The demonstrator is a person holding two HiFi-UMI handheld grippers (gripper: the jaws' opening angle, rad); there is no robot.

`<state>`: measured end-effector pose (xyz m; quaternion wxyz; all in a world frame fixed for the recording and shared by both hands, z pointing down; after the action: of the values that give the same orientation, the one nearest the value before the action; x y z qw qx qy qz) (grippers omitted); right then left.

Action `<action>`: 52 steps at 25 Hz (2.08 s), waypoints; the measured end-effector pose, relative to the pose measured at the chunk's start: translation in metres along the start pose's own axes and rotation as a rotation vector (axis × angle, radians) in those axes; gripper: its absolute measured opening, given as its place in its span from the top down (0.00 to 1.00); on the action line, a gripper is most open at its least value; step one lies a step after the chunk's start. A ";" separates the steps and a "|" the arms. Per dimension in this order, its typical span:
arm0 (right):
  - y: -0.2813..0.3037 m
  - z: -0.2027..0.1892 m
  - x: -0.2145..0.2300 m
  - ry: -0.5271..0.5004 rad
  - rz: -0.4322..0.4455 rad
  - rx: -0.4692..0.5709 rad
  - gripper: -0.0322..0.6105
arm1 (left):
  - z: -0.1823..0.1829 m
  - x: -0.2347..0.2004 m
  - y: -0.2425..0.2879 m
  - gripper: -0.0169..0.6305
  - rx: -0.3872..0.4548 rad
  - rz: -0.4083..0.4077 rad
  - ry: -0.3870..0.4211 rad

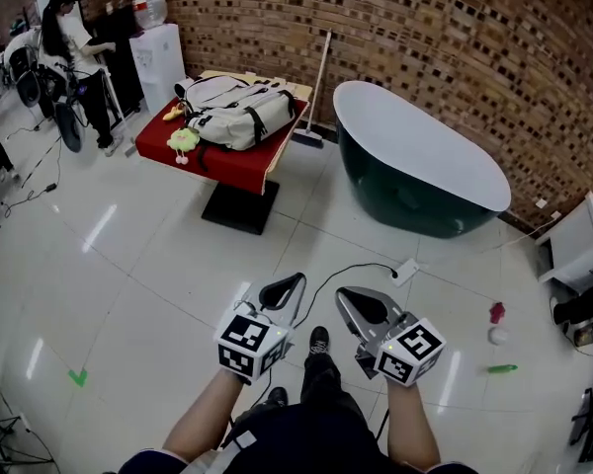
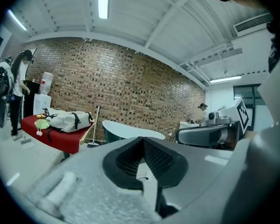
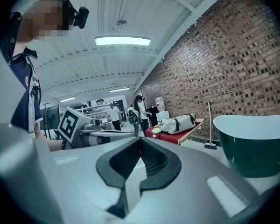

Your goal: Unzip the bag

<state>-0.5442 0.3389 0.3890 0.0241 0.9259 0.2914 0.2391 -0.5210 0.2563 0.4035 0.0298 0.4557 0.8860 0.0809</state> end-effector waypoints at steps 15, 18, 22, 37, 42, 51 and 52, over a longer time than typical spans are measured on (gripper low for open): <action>0.133 0.103 0.154 -0.004 0.261 -0.044 0.94 | 0.029 -0.135 0.139 0.97 -0.062 0.255 -0.003; 0.156 0.123 0.175 -0.026 0.295 -0.052 0.94 | 0.035 -0.157 0.155 0.97 -0.071 0.296 0.000; 0.184 0.144 0.198 -0.044 0.312 -0.056 0.94 | 0.042 -0.187 0.174 0.97 -0.082 0.332 -0.017; 0.356 0.243 0.288 -0.140 0.324 -0.129 0.94 | 0.056 -0.384 0.288 0.97 0.045 0.416 -0.059; 0.415 0.265 0.305 -0.155 0.346 -0.163 0.94 | 0.057 -0.445 0.307 0.97 0.044 0.459 -0.063; 0.526 0.305 0.334 -0.178 0.519 -0.195 0.94 | 0.076 -0.525 0.325 0.97 0.121 0.567 -0.106; 0.537 0.310 0.337 -0.174 0.547 -0.198 0.94 | 0.077 -0.534 0.329 0.97 0.105 0.593 -0.112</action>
<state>0.1222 0.1093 0.3585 0.0740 0.9802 0.0034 0.1836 0.0637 0.0192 0.3725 0.0300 0.6992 0.7141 0.0150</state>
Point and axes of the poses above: the fingertips, and each gripper's own axes: y forward along the fingers, x to its right, z out of its top, the point moved 1 cm from there along -y, backward along the fingers, and after that the axes turned 14 degrees about y, right-handed, at the moved point
